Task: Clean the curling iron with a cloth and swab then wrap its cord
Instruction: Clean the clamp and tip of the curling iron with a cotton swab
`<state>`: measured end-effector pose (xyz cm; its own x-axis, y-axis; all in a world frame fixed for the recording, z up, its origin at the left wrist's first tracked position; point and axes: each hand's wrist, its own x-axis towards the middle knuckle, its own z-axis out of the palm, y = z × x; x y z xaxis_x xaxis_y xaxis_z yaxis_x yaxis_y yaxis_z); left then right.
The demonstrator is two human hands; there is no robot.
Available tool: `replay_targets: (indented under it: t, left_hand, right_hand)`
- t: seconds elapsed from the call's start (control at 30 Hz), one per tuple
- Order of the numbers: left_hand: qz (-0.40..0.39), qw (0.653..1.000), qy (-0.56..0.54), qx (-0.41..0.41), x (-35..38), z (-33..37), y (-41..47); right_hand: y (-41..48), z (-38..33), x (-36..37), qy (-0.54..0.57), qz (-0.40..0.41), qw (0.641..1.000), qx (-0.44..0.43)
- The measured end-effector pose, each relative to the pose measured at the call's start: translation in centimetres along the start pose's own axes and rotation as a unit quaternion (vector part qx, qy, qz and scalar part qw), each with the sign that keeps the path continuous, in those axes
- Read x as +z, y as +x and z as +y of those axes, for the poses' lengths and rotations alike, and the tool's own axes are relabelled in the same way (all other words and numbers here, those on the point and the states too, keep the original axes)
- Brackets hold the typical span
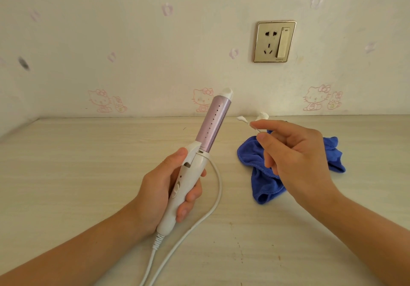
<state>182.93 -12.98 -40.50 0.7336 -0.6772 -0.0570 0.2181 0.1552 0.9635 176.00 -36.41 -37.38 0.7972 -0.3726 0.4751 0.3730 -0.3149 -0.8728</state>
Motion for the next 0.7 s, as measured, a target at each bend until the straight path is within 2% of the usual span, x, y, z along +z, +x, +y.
replay_targets:
  t: [0.17, 0.3, 0.43, 0.7]
  left_hand:
    - [-0.081, 0.985, -0.144, -0.059, -1.1, 0.9, 0.4]
    - [-0.193, 0.933, -0.289, -0.096, -1.0, 1.9, 0.5]
    - [-0.257, 0.905, -0.325, -0.092, 0.0, 3.8, 0.1]
    - [-0.284, 0.881, -0.36, -0.117, 1.7, 4.5, -1.0]
  right_hand:
    - [0.1, 0.1, 0.0, 0.002, -0.004, 1.0, 0.006]
    - [0.1, 0.2, 0.0, 0.003, -0.012, 1.0, 0.007]
    - [0.1, 0.4, 0.0, 0.001, -0.009, 1.0, -0.002]
    - [0.0, 0.4, 0.0, -0.001, -0.014, 1.0, -0.005]
